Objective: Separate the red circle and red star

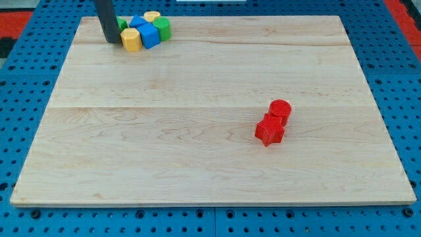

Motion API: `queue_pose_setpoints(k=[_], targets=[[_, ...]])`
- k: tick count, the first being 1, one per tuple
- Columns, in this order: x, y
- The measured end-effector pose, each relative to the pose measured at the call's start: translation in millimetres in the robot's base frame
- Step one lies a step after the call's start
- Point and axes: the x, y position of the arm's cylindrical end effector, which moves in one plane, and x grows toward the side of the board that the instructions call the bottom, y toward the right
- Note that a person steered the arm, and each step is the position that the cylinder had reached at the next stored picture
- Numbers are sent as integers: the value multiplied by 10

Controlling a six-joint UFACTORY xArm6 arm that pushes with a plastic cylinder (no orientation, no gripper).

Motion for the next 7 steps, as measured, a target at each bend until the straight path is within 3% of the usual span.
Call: queue_pose_setpoints(k=[1,2,3,5,7], targets=[[315,-714],[870,-461],[1442,617],[1477,2091],[1185,3920]])
